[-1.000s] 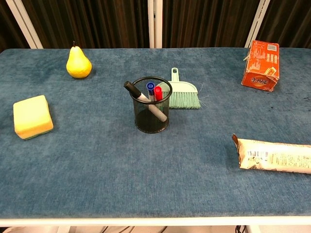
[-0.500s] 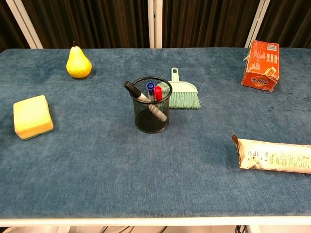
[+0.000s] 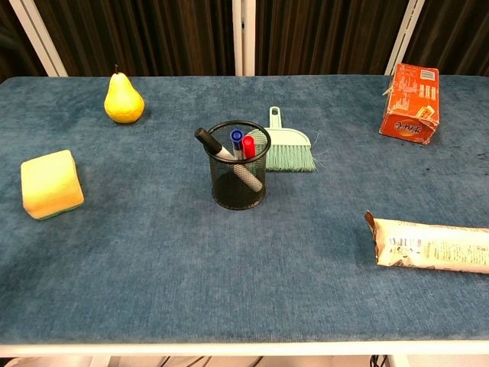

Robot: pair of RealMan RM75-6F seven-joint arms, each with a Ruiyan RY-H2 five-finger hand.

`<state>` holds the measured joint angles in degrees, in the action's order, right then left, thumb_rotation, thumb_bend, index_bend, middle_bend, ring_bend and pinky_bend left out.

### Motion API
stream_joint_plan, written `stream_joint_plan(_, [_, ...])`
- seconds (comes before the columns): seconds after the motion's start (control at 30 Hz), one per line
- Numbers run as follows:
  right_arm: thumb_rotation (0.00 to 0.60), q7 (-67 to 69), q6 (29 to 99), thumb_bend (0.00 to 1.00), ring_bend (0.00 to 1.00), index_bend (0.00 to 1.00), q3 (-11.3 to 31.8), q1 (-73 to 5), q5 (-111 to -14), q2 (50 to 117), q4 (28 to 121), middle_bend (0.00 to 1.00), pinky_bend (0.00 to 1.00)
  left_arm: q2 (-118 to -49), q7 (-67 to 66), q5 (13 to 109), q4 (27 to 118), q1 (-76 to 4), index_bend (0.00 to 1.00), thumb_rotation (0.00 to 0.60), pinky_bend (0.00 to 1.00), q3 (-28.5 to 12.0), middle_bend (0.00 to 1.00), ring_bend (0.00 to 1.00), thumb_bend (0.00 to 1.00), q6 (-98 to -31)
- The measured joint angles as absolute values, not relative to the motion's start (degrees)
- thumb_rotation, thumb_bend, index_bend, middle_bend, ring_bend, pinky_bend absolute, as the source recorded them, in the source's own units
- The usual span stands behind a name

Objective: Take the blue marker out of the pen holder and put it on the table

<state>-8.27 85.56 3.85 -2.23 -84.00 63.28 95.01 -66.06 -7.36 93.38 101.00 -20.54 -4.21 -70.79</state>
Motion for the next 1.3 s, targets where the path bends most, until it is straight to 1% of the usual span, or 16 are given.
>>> stream_joint_plan(0.13, [0.600,-8.7,84.0,0.18,0.00,0.00,3.5,-2.6,-83.2,63.1,95.1,0.00,0.00,-70.0,-11.1,91.5,101.3,-25.4,0.17,0.600,0.07,-6.5,0.11,0.01,0.10,-65.3])
stream_joint_plan(0.3, [0.600,-8.0,83.3,0.18,0.00,0.00,3.6,-2.4,-81.4,62.0,95.5,0.00,0.00,-73.4,-14.3,85.9,102.4,-31.3,0.18,0.600,0.08,-9.9,0.11,0.01,0.12,-58.6])
stream_joint_plan(0.43, [0.600,-7.0,83.2,0.18,0.00,0.00,4.1,-2.3,-80.4,61.6,95.6,0.00,0.00,-76.0,-16.9,80.3,103.3,-35.1,0.21,0.600,0.10,-12.0,0.13,0.04,0.13,-54.8])
stream_joint_plan(0.6, [0.600,-6.0,83.6,0.18,0.00,0.00,4.6,-2.3,-80.2,61.5,95.5,0.00,0.00,-80.5,-16.6,74.8,102.7,-39.5,0.22,0.600,0.10,-13.4,0.13,0.04,0.13,-50.6])
stream_joint_plan(0.87, [0.600,-5.7,83.2,0.18,0.00,0.00,4.8,-2.2,-79.2,61.2,95.4,0.00,0.00,-85.0,-16.2,70.2,99.9,-43.6,0.29,0.600,0.12,-14.3,0.14,0.05,0.17,-48.9])
stream_joint_plan(1.3, [0.600,-5.0,82.5,0.18,0.00,0.00,4.8,-2.4,-78.5,61.0,95.1,0.00,0.00,-88.1,-18.7,67.0,97.2,-46.5,0.37,0.600,0.12,-13.8,0.16,0.05,0.21,-51.2])
